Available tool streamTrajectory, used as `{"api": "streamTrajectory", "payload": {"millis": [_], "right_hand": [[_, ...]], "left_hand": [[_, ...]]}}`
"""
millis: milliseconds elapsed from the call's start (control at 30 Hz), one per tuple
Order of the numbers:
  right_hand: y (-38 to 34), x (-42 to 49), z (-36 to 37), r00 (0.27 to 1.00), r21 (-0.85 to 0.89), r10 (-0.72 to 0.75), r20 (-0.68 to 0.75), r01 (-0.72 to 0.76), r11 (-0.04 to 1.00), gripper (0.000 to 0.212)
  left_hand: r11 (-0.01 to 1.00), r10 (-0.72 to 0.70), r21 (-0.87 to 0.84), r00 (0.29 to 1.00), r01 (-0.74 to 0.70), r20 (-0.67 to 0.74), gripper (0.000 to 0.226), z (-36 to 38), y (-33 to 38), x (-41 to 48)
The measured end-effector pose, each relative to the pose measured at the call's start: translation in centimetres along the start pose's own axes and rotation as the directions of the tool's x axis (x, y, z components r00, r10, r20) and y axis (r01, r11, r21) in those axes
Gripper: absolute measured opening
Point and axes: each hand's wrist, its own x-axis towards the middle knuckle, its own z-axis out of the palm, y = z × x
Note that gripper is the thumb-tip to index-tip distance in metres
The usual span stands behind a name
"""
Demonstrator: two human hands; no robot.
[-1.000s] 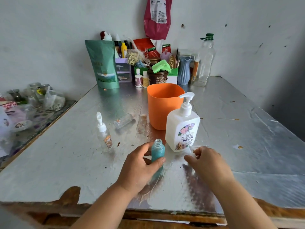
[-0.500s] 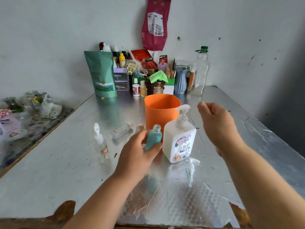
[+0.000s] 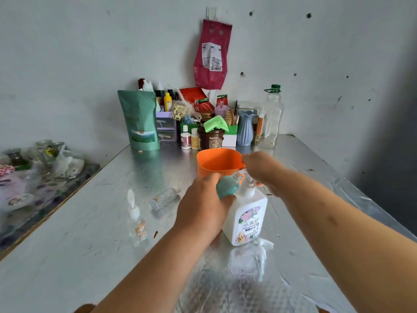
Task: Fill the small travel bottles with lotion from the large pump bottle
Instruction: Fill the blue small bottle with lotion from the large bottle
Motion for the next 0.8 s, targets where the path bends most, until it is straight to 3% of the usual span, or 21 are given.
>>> {"api": "streamTrajectory", "payload": {"millis": [200,367,500,800], "right_hand": [[0.2,0.6,0.7,0.998,0.032,0.056,0.035,-0.057,0.998,0.035],[0.3,0.2,0.7,0.999,-0.05,-0.029,-0.028,0.028,0.998,0.031],[1.0,0.8,1.2,1.0,-0.043,-0.002,-0.031,0.001,0.999,0.034],[1.4,0.0,1.8,0.999,0.221,0.042,-0.023,-0.036,0.975,0.041]], "left_hand": [[1.0,0.018,0.008,1.0,-0.018,-0.006,0.036,0.2,0.0,0.1],[0.999,0.037,0.019,0.999,-0.037,-0.015,0.035,0.4,0.1,0.5],[0.998,0.05,0.046,0.999,-0.049,-0.012,0.036,0.7,-0.1,0.8],[0.998,-0.014,0.058,0.998,0.01,0.056,0.038,0.5,0.2,0.1]]}}
